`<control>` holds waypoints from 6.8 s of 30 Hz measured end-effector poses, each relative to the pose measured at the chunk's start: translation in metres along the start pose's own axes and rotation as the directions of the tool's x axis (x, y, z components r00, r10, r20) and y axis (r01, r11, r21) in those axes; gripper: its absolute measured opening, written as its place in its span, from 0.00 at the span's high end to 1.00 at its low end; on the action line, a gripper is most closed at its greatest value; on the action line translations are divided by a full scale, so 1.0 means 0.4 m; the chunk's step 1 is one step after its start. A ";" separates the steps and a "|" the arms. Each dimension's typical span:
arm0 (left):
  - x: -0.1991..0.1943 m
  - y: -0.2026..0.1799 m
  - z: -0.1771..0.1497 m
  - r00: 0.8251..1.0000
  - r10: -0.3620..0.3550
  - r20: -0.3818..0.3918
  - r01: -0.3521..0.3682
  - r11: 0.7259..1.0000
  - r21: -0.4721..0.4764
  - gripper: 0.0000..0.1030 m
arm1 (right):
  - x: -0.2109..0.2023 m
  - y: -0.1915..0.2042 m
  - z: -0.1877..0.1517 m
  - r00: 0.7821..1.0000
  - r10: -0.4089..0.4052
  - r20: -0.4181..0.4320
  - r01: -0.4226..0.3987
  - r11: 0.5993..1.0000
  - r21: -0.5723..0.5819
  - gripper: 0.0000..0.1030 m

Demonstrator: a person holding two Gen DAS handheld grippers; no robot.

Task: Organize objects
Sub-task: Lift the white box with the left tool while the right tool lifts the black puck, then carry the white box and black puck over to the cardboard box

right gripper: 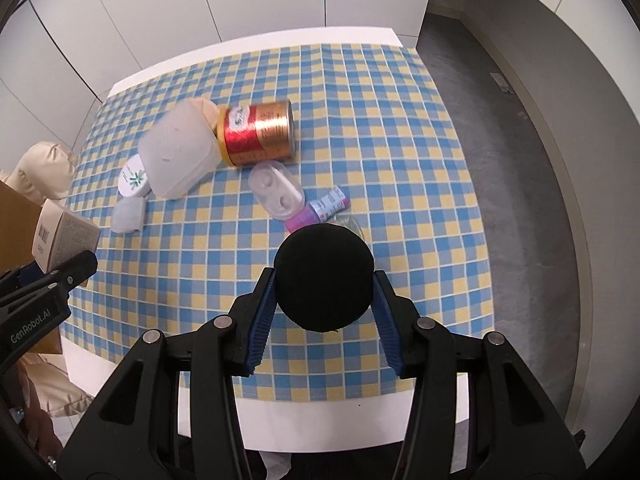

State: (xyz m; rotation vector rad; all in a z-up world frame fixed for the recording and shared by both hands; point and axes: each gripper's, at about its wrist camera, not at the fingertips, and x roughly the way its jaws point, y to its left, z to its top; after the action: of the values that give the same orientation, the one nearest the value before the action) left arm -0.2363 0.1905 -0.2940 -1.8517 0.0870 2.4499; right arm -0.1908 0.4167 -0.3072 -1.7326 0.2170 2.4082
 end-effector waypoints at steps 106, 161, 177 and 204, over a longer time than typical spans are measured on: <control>-0.711 0.017 -0.285 0.942 0.017 0.336 -0.041 0.997 0.065 0.44 | -0.724 0.092 -0.241 0.953 0.066 0.296 -0.026 0.990 -0.136 0.52; -0.617 0.103 -0.612 0.965 -0.054 0.257 0.056 0.998 0.001 0.44 | -0.650 -0.060 -0.618 0.989 0.064 0.135 -0.042 0.986 -0.160 0.52; -0.593 0.198 -0.631 0.972 -0.057 0.226 0.080 0.993 -0.092 0.44 | -0.634 0.027 -0.597 0.989 0.079 0.124 -0.048 0.971 -0.234 0.52; -0.663 0.426 -0.751 0.964 0.120 0.237 -0.034 0.940 -0.339 0.44 | -0.625 0.286 -0.611 0.973 0.209 0.099 -0.136 0.864 -0.484 0.52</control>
State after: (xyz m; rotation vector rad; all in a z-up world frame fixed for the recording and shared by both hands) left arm 0.1086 -0.0109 -0.1202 -1.6436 -0.2920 2.8845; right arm 0.0883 0.2402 -0.1449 -1.7579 -0.2791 2.8965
